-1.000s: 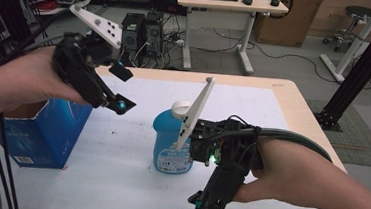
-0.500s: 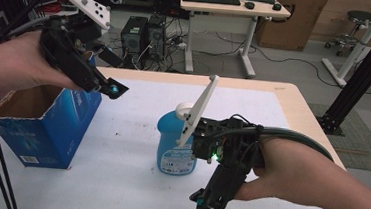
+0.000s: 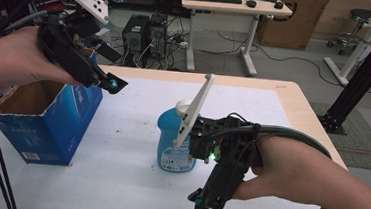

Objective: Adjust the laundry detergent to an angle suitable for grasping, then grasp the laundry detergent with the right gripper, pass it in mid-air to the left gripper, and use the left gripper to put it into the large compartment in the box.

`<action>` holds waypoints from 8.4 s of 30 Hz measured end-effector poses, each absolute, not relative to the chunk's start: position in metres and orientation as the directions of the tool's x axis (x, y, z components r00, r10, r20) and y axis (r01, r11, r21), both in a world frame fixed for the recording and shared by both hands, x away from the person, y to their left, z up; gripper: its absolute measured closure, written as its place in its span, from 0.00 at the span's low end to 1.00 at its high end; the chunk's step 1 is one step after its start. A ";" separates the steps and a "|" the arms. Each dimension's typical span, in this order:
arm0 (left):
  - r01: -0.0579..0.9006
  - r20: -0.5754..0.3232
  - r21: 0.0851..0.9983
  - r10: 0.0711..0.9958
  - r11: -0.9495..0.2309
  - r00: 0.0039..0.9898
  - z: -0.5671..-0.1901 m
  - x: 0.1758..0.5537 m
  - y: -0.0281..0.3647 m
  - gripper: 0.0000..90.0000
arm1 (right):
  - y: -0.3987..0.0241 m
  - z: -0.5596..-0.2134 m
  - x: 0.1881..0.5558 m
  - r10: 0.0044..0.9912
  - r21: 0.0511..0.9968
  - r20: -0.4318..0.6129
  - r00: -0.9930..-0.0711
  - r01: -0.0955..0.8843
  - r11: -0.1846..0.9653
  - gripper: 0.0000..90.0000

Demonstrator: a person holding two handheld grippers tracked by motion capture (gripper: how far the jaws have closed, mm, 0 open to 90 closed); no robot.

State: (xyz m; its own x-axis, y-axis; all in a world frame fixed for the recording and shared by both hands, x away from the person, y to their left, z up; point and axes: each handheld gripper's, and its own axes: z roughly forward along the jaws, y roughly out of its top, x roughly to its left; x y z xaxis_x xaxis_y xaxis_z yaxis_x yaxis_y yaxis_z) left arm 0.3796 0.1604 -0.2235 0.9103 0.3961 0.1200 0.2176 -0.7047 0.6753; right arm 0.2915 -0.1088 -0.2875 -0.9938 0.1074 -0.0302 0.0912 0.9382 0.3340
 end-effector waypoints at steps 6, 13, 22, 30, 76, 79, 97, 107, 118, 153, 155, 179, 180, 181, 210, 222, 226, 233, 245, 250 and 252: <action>0.211 0.126 0.678 0.394 -0.704 0.910 -0.221 0.380 0.160 0.21 | -0.109 -0.287 0.291 0.109 0.333 -0.028 -0.994 0.094 0.938 0.19; 0.203 0.130 0.671 0.382 -0.714 0.915 -0.220 0.380 0.156 0.21 | -0.112 -0.285 0.292 0.114 0.338 -0.025 -0.993 0.099 0.936 0.19; 0.196 0.130 0.669 0.373 -0.717 0.919 -0.218 0.383 0.155 0.21 | -0.136 -0.277 0.306 0.129 0.395 -0.020 -0.991 0.111 0.912 0.19; 0.197 0.128 0.670 0.372 -0.716 0.919 -0.218 0.385 0.156 0.21 | -0.170 -0.275 0.328 0.143 0.478 0.017 -0.990 0.134 0.868 0.19; 0.192 0.138 0.661 0.368 -0.726 0.919 -0.218 0.382 0.162 0.21 | -0.129 -0.351 0.412 0.066 0.622 0.086 -0.994 0.106 0.776 0.19; 0.191 0.138 0.662 0.368 -0.725 0.919 -0.218 0.382 0.162 0.21 | -0.126 -0.354 0.412 0.065 0.622 0.083 -0.994 0.103 0.776 0.19; 0.193 0.136 0.657 0.367 -0.728 0.920 -0.218 0.383 0.163 0.21 | -0.120 -0.357 0.415 0.010 0.663 0.092 -0.996 0.069 0.746 0.28; 0.194 0.134 0.656 0.365 -0.729 0.921 -0.218 0.382 0.162 0.21 | -0.119 -0.358 0.415 0.000 0.663 0.092 -0.996 0.061 0.746 0.32; 0.194 0.136 0.659 0.368 -0.727 0.920 -0.218 0.382 0.165 0.21 | -0.117 -0.360 0.415 -0.011 0.659 0.079 -0.997 0.044 0.751 0.37; 0.164 0.145 0.644 0.330 -0.747 0.933 -0.209 0.382 0.156 0.21 | -0.121 -0.353 0.412 0.003 0.680 0.029 -1.000 0.022 0.733 0.52; 0.153 0.147 0.637 0.315 -0.755 0.938 -0.207 0.383 0.152 0.21 | -0.122 -0.347 0.411 0.010 0.686 0.031 -0.999 0.028 0.727 0.52; 0.026 0.094 0.502 0.084 -0.865 0.992 -0.184 0.383 0.079 0.21 | -0.101 -0.267 0.395 -0.003 0.666 -0.003 -1.000 -0.004 0.746 0.52; 0.023 0.093 0.494 0.079 -0.869 0.993 -0.184 0.383 0.077 0.21 | -0.100 -0.265 0.394 -0.006 0.666 -0.008 -1.000 -0.010 0.746 0.52; 0.022 0.091 0.494 0.076 -0.869 0.993 -0.185 0.382 0.075 0.21 | -0.099 -0.264 0.393 -0.005 0.666 -0.006 -1.000 -0.008 0.746 0.52; 0.046 0.049 0.445 0.075 -0.895 0.996 -0.195 0.383 0.056 0.26 | -0.093 -0.256 0.393 -0.028 0.664 0.000 -1.000 -0.020 0.748 0.52; 0.049 0.044 0.434 0.075 -0.900 0.996 -0.197 0.385 0.056 0.29 | -0.092 -0.257 0.394 -0.034 0.661 -0.004 -0.999 -0.028 0.750 0.52; 0.039 0.045 0.430 0.065 -0.902 0.997 -0.197 0.384 0.055 0.29 | -0.091 -0.257 0.394 -0.035 0.660 0.000 -0.999 -0.026 0.751 0.52; 0.043 0.042 0.423 0.066 -0.905 0.997 -0.198 0.385 0.055 0.31 | -0.091 -0.256 0.394 -0.037 0.656 -0.004 -0.999 -0.031 0.754 0.52; 0.044 0.034 0.419 0.064 -0.907 0.997 -0.198 0.385 0.053 0.34 | -0.091 -0.257 0.393 -0.029 0.652 0.003 -1.000 -0.020 0.758 0.52; 0.051 0.031 0.417 0.071 -0.908 0.997 -0.199 0.385 0.052 0.35 | -0.090 -0.258 0.394 -0.041 0.656 -0.002 -0.999 -0.032 0.754 0.52; 0.050 0.031 0.415 0.069 -0.908 0.997 -0.199 0.385 0.052 0.36 | -0.090 -0.258 0.394 -0.040 0.654 -0.001 -0.999 -0.031 0.756 0.52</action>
